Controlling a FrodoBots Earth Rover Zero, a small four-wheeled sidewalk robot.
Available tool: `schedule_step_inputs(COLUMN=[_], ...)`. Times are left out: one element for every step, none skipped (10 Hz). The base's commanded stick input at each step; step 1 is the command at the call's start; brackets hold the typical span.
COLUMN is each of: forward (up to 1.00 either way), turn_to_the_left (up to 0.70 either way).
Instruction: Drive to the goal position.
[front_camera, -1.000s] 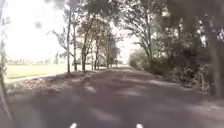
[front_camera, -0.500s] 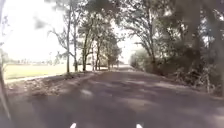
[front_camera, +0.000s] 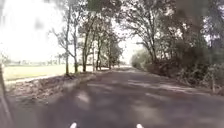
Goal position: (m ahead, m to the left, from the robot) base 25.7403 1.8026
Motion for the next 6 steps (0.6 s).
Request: schedule_step_inputs(forward=[0.7,0.7,0.7,0.7,0.7,0.7], turn_to_the_left=[-0.35,-0.35,-0.34,-0.14,0.0,0.0])
